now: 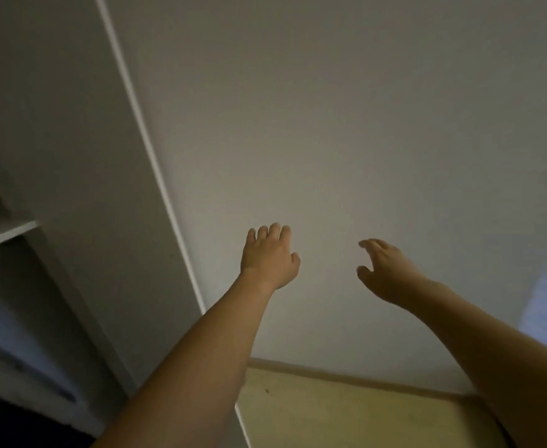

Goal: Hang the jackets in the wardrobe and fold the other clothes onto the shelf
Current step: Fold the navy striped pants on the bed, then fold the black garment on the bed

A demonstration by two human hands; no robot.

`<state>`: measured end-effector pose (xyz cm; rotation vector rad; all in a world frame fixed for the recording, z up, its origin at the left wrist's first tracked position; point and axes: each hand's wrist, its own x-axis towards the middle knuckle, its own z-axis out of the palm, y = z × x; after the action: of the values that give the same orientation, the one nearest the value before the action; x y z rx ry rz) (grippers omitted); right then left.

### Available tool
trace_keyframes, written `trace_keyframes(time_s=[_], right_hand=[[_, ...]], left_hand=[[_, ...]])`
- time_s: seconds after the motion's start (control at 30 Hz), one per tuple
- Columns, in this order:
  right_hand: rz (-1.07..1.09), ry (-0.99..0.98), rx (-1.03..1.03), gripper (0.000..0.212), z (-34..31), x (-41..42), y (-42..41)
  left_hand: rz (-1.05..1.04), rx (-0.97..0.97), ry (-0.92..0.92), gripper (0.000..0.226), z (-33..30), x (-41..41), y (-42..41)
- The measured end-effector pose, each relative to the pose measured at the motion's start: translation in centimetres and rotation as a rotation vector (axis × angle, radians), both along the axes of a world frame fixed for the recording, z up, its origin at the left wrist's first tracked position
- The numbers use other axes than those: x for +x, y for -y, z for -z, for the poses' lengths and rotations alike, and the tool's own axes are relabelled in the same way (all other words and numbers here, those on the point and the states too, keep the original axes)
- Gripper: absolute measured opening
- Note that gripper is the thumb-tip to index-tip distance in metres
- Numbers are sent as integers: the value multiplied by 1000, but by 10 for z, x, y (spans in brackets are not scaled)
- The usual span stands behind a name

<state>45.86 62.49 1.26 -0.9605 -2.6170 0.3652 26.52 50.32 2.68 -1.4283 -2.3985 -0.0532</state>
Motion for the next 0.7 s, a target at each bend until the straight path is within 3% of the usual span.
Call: trace_keyframes(time_s=[0.17,0.4,0.57,0.7], right_hand=[[130,82,-38,58,30,107,-69],[226,56,-44,59,63,271,-157],[219,120,-102,61,83,376,-216],[208,182,-165,60,97,426,-258]], left_hand=[[88,-40,106,62,31,85,-92],[202,-10,120,62,58,255,-206],[194,-68,194,61,90,358,-249],[60,-151,233,59,119,386,-264]])
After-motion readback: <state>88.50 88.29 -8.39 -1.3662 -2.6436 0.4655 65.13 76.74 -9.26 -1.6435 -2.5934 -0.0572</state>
